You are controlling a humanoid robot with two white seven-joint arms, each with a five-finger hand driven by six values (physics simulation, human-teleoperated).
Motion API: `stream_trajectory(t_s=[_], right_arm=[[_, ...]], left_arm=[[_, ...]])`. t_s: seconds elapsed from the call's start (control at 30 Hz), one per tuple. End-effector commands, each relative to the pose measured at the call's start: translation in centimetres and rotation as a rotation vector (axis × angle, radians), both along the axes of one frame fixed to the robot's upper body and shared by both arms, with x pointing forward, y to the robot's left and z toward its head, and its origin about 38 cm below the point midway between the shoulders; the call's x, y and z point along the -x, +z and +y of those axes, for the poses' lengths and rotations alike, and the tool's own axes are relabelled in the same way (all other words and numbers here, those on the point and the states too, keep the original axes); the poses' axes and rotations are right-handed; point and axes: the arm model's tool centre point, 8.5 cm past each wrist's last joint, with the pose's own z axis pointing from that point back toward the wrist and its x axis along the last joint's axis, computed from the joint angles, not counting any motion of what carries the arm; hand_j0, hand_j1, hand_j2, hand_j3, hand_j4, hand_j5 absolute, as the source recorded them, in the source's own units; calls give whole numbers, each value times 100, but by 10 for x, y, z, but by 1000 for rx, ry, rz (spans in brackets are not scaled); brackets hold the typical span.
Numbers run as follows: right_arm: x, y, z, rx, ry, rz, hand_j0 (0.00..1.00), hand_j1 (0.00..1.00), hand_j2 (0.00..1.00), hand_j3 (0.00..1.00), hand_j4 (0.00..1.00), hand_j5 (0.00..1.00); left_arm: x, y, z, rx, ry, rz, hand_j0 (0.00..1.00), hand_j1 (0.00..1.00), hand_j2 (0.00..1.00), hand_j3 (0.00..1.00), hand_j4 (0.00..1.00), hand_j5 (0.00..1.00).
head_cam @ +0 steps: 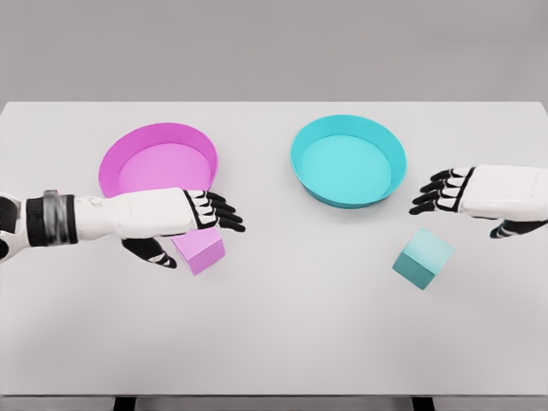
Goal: Place the blocks in the corresponding plates according to their colors
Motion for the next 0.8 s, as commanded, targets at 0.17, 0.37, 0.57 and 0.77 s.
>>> stream_trajectory(t_s=[0.17, 0.37, 0.57, 0.77], right_arm=[[-1, -14, 18, 5, 50, 49, 100, 100, 100, 100, 100, 100], [-1, -13, 15, 9, 41, 44, 100, 100, 100, 100, 100, 100], [-2, -16, 8, 49, 28, 57, 100, 100, 100, 100, 100, 100], [-2, -20, 9, 52, 31, 68, 100, 100, 100, 100, 100, 100]], left_arm=[[-15, -20, 5, -116, 91, -24, 100, 100, 100, 100, 100, 100], [-15, -29, 4, -134, 87, -7, 100, 100, 100, 100, 100, 100], [-17, -32, 5, -143, 99, -5, 100, 100, 100, 100, 100, 100], [-19, -33, 6, -155, 102, -13, 100, 100, 100, 100, 100, 100]])
